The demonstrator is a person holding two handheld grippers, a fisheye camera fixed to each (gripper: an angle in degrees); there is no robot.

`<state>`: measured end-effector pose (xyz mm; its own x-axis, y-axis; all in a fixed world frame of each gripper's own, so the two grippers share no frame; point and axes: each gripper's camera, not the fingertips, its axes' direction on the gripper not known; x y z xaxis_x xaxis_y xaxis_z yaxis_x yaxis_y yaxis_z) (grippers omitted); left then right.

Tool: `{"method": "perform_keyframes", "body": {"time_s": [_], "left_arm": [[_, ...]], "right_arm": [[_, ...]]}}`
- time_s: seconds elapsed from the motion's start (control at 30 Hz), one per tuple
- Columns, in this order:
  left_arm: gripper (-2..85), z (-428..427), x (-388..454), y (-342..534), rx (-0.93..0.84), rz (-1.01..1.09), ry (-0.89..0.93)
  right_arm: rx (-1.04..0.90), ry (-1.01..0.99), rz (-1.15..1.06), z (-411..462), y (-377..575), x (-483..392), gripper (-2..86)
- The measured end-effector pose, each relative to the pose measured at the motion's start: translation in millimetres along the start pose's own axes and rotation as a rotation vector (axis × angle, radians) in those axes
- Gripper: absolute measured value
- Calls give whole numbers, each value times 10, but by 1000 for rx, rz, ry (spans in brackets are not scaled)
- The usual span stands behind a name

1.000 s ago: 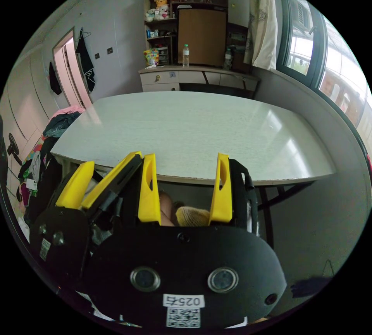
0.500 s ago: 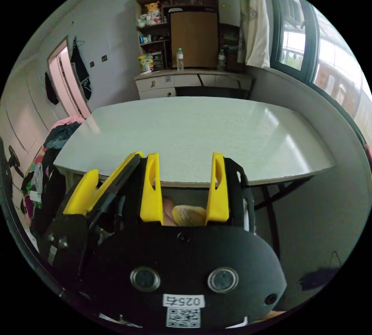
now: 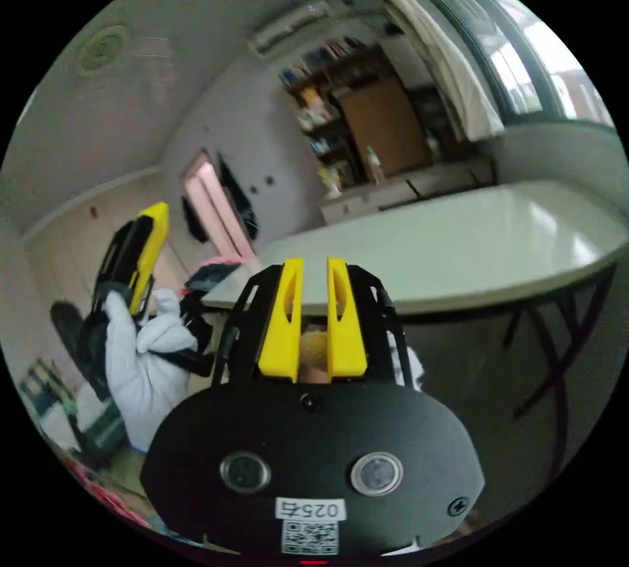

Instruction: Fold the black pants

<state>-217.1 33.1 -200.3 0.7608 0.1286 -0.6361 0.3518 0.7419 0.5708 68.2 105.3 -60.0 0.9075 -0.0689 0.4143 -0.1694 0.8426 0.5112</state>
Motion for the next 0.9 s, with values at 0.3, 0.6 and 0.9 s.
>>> {"method": "perform_keyframes", "body": {"time_s": [0.3, 0.6, 0.9], "left_arm": [[-8, -938, 492, -201, 96, 466, -172], [-6, -2124, 1022, -160, 234, 818, -873], [154, -3189, 134, -477, 43, 263, -1136]], "right_arm": [[139, -446, -151, -480, -343, 128, -9], [408, -886, -80, -554, -635, 88, -4], [104, -1257, -132, 609, -367, -1451, 149]]}}
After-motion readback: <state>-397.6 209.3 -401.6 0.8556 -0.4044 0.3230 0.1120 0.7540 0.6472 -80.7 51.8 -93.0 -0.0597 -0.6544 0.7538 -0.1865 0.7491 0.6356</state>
